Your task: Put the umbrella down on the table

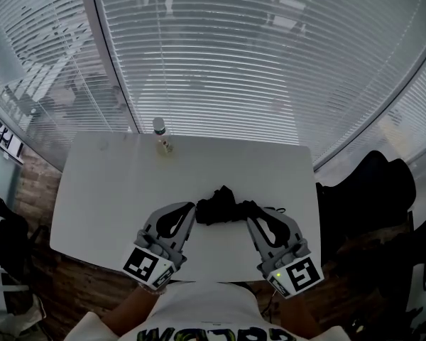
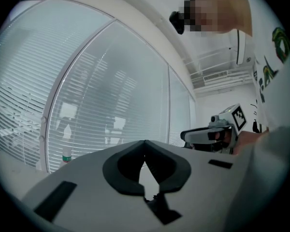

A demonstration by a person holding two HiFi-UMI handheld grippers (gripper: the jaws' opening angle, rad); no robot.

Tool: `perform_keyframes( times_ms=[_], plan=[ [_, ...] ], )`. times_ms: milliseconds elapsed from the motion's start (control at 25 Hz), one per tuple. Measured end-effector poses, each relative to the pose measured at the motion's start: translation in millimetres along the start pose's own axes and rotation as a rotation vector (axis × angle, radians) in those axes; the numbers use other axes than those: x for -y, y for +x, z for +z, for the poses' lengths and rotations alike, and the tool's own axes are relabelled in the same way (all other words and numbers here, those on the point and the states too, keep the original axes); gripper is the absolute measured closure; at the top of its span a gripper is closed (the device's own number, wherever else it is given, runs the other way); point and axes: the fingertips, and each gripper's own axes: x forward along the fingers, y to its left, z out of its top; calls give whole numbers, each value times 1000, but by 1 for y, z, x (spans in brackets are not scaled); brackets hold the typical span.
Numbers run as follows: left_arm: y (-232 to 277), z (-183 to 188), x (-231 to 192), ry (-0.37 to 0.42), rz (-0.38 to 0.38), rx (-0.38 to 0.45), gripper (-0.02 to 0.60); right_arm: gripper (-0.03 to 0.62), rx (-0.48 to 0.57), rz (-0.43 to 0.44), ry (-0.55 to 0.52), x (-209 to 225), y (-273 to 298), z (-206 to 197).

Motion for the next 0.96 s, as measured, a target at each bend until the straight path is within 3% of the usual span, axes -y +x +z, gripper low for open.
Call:
perform_keyframes(
  times_ms=[960],
  plan=[
    [4, 2, 8, -5, -20, 17, 571, 528, 8, -23, -20, 3, -2, 4]
  ],
)
